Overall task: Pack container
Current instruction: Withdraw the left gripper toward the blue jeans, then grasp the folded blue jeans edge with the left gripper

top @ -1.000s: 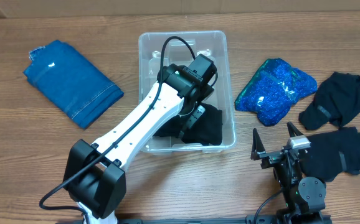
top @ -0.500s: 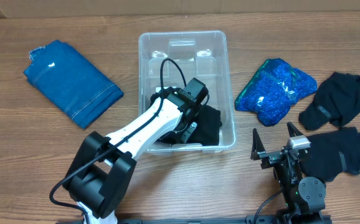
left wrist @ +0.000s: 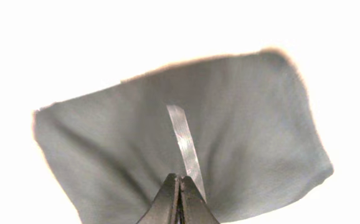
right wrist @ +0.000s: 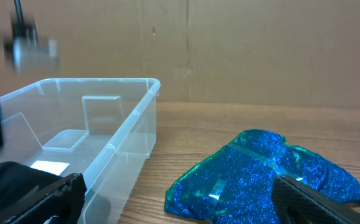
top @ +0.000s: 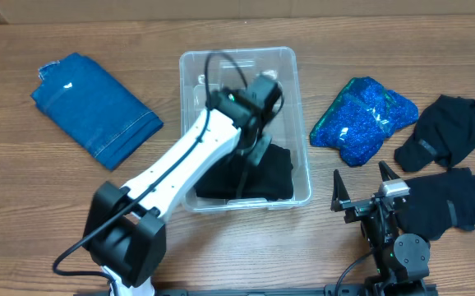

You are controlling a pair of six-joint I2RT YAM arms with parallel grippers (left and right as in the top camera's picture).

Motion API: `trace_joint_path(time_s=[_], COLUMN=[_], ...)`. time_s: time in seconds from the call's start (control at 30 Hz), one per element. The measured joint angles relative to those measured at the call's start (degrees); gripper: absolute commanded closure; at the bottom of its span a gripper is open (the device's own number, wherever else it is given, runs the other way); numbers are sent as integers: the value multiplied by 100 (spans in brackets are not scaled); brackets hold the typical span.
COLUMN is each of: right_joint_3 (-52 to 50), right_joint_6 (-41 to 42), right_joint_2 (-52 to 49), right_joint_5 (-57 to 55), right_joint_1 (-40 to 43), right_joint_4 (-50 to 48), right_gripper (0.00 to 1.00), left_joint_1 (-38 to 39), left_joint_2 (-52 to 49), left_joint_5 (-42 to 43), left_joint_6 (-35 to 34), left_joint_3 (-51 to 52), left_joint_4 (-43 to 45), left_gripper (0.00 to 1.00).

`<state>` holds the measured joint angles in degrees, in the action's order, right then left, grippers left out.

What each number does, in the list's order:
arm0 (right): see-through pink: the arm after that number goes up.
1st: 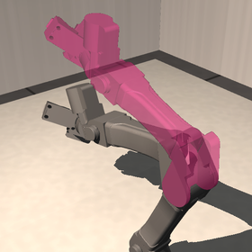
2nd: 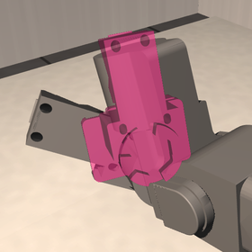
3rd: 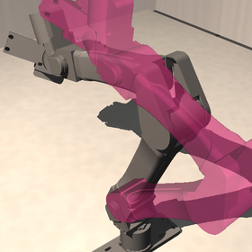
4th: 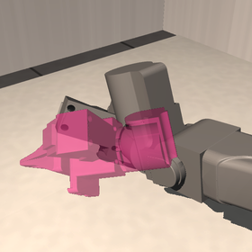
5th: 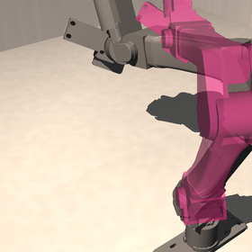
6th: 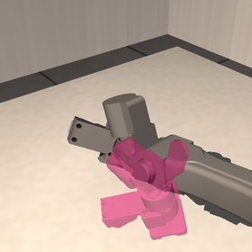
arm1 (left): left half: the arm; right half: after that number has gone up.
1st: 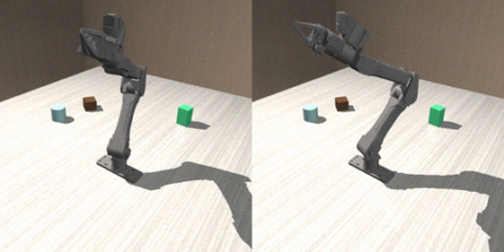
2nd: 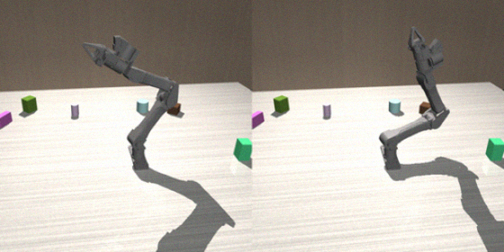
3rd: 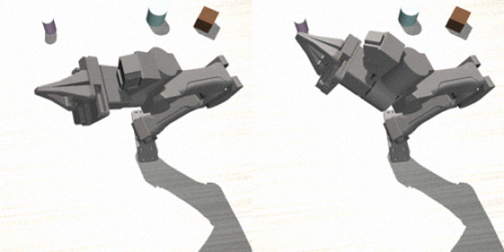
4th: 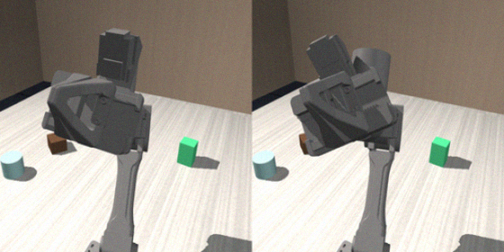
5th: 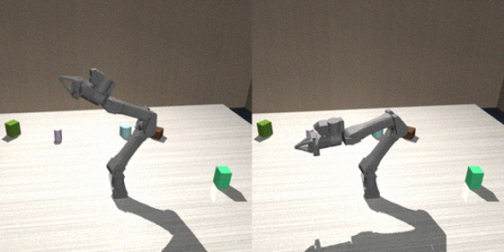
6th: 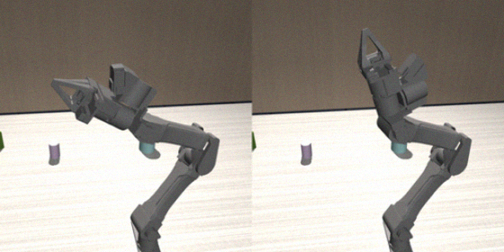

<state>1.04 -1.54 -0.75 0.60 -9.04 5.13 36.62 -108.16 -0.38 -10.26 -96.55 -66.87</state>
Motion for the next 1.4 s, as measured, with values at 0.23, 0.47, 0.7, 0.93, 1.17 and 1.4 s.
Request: trace_joint_path(time_s=[0.23,0.47,0.7,0.93,1.17,1.4], right_joint_3=[0,0,0,0,0,0], right_joint_6=[0,2,0,2,2,-2], right_joint_2=[0,0,0,0,0,0], right_joint_5=[-2,2,0,0,0,0], right_joint_1=[0,0,0,0,0,0], right_joint_4=[0,0,7,0,0,2], right_gripper=[0,0,0,0,0,0], left_joint_1=[-1257,-5337,-7923,-8397,-8332,-8212], left_joint_2=[1425,2520,2586,2522,2439,935], left_joint_5=[-483,732,2470,3495,3880,4684], left_joint_6=[-614,-627,-286,-264,-286,-284], left_joint_3=[-796,-754,1615,3558,3707,3707], left_joint_4=[-269,-507,743,2767,3265,3805], left_gripper=[96,96,23,0,0,0])
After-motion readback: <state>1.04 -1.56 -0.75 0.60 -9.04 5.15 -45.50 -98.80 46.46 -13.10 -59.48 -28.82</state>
